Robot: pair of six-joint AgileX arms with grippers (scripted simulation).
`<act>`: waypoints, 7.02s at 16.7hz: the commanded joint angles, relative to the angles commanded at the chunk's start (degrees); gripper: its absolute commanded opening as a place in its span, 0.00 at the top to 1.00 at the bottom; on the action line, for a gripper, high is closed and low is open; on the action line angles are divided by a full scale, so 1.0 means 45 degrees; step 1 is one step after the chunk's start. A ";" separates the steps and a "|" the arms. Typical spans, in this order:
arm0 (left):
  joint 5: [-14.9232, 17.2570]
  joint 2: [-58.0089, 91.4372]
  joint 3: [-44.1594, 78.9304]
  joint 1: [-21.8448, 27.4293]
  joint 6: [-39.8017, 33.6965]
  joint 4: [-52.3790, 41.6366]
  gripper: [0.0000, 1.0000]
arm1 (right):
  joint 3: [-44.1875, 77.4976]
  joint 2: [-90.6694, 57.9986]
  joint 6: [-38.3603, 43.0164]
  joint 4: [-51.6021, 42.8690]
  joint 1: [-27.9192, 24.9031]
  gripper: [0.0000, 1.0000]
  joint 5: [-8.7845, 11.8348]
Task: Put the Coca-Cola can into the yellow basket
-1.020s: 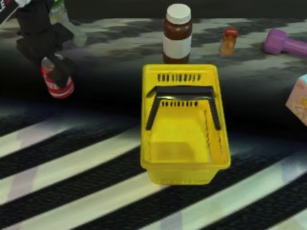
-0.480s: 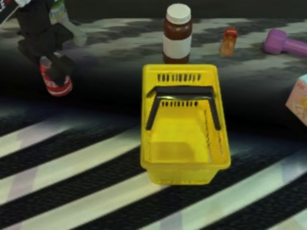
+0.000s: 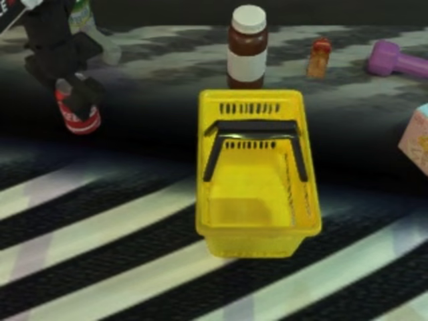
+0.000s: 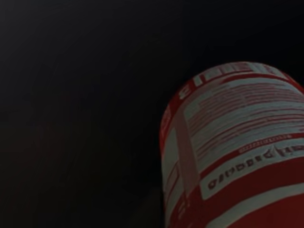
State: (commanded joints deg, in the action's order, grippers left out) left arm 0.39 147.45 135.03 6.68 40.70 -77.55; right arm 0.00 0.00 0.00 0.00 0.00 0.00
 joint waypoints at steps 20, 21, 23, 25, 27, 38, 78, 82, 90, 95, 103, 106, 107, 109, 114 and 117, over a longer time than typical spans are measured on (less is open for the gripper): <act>1.0360 -0.4553 -0.7708 0.0572 -0.5812 1.9666 1.00 | 0.0000 0.0000 0.0000 0.0000 0.0000 0.00 0.0000; 1.1038 -0.4844 -0.8241 0.0728 -0.6118 2.0656 1.00 | 0.0000 0.0000 0.0000 0.0000 0.0000 0.00 0.0000; 1.2310 -0.5357 -0.9297 0.1068 -0.6689 2.2379 1.00 | 0.0000 0.0000 0.0000 0.0000 0.0000 0.00 0.0000; 1.3416 -0.5758 -1.0298 0.1419 -0.7195 2.3791 1.00 | 0.0000 0.0000 0.0000 0.0000 0.0000 0.00 0.0000; 1.4344 -0.6050 -1.1204 0.1769 -0.7627 2.4877 1.00 | 0.0000 0.0000 0.0000 0.0000 0.0000 0.00 0.0000; 1.6057 -0.6605 -1.3297 0.2665 -0.8472 2.6143 1.00 | 0.0000 0.0000 0.0000 0.0000 0.0000 0.00 0.0000; 1.6054 -0.3569 -1.4398 0.2374 -0.8515 3.0354 0.00 | 0.0000 0.0000 0.0000 0.0000 0.0000 0.00 0.0000; 1.5307 -0.4883 -1.4764 0.2064 -0.8951 2.9802 0.00 | 0.1267 -0.1283 -0.0769 -0.1124 -0.0575 0.00 0.0066; 1.0401 -1.3784 -1.8159 0.0367 -1.0438 2.6155 0.00 | 0.9319 -0.9543 -0.4708 -0.7017 -0.3171 0.00 0.0047; 0.6476 -2.1209 -2.1675 -0.0664 -1.0627 2.3143 0.00 | 1.6188 -1.6701 -0.7853 -1.1765 -0.5212 0.00 0.0022; 0.1334 -3.0292 -2.7832 -0.1594 -0.9679 1.8656 0.00 | 2.5151 -2.5953 -1.1913 -1.7763 -0.7877 0.00 -0.0005; 0.0304 -3.2088 -2.9374 -0.1705 -0.9247 1.7637 0.00 | 2.6961 -2.7655 -1.2758 -1.8941 -0.8436 0.00 -0.0027; 0.0099 -3.2441 -2.9700 -0.1724 -0.9145 1.7428 0.00 | 2.7317 -2.7975 -1.2932 -1.9179 -0.8551 0.00 -0.0033; -0.0087 -3.2766 -3.0006 -0.1739 -0.9045 1.7233 0.00 | 2.7627 -2.8240 -1.3086 -1.9387 -0.8653 0.00 -0.0041; -0.0087 -3.2766 -3.0006 -0.1739 -0.9045 1.7233 0.00 | 2.7572 -2.8234 -1.3086 -1.9334 -0.8606 0.00 -0.0039; -0.0087 -3.2766 -3.0006 -0.1739 -0.9045 1.7233 0.00 | 2.6922 -2.8133 -1.3095 -1.8787 -0.8648 0.00 -0.0040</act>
State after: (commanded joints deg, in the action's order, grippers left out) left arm 0.00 0.00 0.00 -1.15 0.00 0.00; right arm 121.15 -126.60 -58.93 -84.54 -38.92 -0.18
